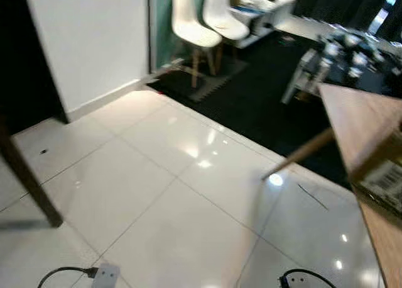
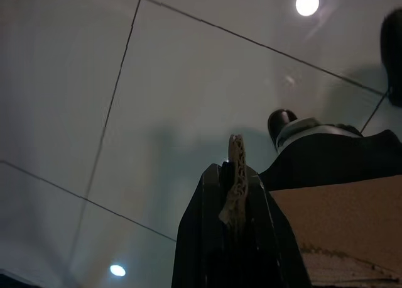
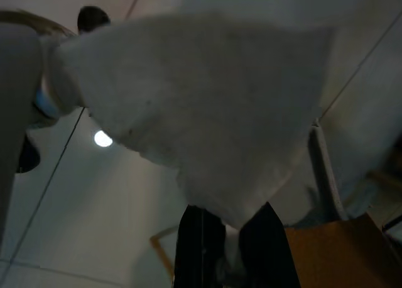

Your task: Picking trash to rubbish bin

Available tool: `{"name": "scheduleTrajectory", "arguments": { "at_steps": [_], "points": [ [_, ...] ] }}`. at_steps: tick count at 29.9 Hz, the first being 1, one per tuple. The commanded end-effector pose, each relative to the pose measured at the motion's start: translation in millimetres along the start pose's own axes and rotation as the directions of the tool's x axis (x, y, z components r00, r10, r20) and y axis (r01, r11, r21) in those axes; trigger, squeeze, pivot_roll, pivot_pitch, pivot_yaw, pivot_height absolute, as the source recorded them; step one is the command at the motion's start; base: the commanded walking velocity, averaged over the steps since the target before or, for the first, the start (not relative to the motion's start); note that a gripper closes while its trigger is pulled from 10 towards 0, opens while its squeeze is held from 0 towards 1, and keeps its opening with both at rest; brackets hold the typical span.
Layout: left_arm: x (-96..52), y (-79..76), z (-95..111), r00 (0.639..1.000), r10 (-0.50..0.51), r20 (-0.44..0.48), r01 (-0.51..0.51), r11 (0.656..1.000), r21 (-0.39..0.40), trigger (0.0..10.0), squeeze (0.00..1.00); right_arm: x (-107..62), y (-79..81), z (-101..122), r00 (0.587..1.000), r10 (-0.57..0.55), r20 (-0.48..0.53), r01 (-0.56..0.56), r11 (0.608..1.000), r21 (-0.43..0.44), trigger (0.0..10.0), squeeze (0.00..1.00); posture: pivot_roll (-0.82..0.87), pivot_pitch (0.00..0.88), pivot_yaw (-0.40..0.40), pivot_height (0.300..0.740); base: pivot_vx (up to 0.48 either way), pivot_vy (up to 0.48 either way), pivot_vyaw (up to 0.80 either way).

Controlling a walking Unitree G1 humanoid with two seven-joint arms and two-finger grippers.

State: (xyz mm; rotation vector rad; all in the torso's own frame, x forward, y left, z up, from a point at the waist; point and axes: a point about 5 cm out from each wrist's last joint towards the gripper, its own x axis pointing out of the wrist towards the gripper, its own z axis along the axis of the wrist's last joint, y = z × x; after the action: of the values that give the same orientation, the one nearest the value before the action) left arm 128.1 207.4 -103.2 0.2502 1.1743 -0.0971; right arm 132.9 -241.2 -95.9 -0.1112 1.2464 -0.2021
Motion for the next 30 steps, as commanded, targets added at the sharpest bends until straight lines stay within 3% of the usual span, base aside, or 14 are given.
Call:
{"name": "scheduleTrajectory", "arguments": {
  "at_steps": [1,20,30],
  "points": [
    [-5.5,-13.7,-44,0.984,-0.055,-0.17,0.061,0.998,0.032,10.0,0.0,0.0,-0.9,-2,1.0,-0.007,-0.007,0.007,1.0,-0.004,10.0,0.0,0.09,0.079,-0.044,0.74,0.0,0.0,-0.8],
    [-6.4,-14.6,-49,0.983,-0.053,-0.178,0.064,0.996,0.057,10.0,0.0,-0.2,-5.5,-3,0.999,-0.03,-0.01,0.03,1.0,-0.001,10.0,0.0,0.07,0.081,-0.052,0.74,0.0,0.0,-0.8],
    [-6.7,-18.0,-50,0.982,-0.054,-0.18,0.067,0.996,0.065,10.0,0.0,-0.7,-15.8,-8,0.995,-0.091,-0.026,0.093,0.994,0.065,10.0,0.0,0.06,0.092,-0.046,0.74,0.0,0.0,-0.8]
  ]
}}
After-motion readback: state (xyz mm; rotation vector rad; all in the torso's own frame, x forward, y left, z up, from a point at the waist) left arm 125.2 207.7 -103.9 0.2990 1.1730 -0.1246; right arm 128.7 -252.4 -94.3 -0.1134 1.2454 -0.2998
